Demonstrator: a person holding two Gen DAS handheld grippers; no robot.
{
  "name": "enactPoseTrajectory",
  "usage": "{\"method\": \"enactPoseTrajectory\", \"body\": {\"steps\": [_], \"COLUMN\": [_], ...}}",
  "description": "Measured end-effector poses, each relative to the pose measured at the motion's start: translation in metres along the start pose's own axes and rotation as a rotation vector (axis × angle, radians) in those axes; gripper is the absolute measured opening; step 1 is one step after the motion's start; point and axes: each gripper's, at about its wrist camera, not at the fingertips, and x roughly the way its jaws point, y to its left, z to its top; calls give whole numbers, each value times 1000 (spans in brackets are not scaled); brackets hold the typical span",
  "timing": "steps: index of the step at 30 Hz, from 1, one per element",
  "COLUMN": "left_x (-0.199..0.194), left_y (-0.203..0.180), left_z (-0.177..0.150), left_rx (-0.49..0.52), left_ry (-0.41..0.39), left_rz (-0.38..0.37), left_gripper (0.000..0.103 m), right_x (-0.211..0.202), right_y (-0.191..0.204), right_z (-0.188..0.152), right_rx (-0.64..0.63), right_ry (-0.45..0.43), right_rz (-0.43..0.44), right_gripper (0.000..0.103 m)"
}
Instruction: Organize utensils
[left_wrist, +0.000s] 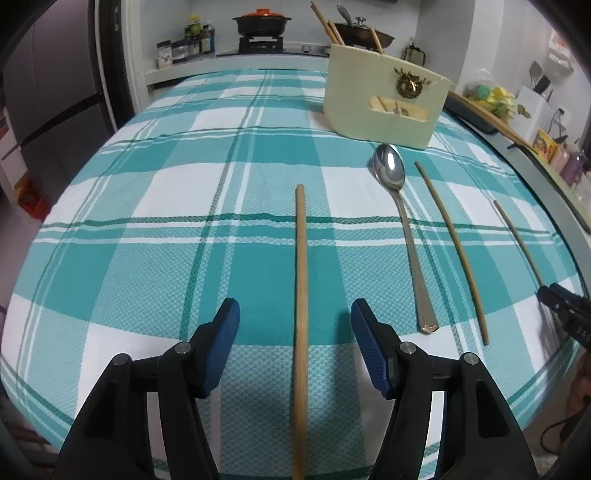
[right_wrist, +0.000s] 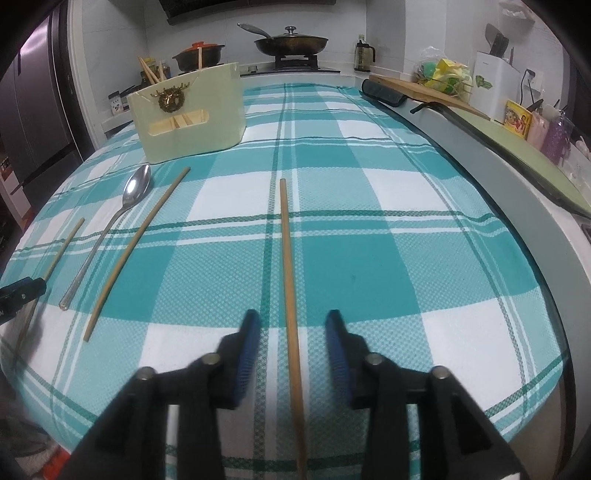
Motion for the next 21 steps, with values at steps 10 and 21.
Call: {"method": "enactPoseTrajectory", "body": {"steps": [10, 21], "left_x": [11, 13], "left_y": [2, 3], "left_z": [-5, -5], "left_rx": [41, 59], "left_ry": [18, 25], "left_rz": [61, 49], "left_gripper": [100, 102], "right_x": [0, 4], "right_y": [5, 1], "right_z": [-5, -1], "right_rx": [-57, -51], "right_ry": [-19, 18], "right_rz": [-24, -30], "right_gripper": [53, 63]}}
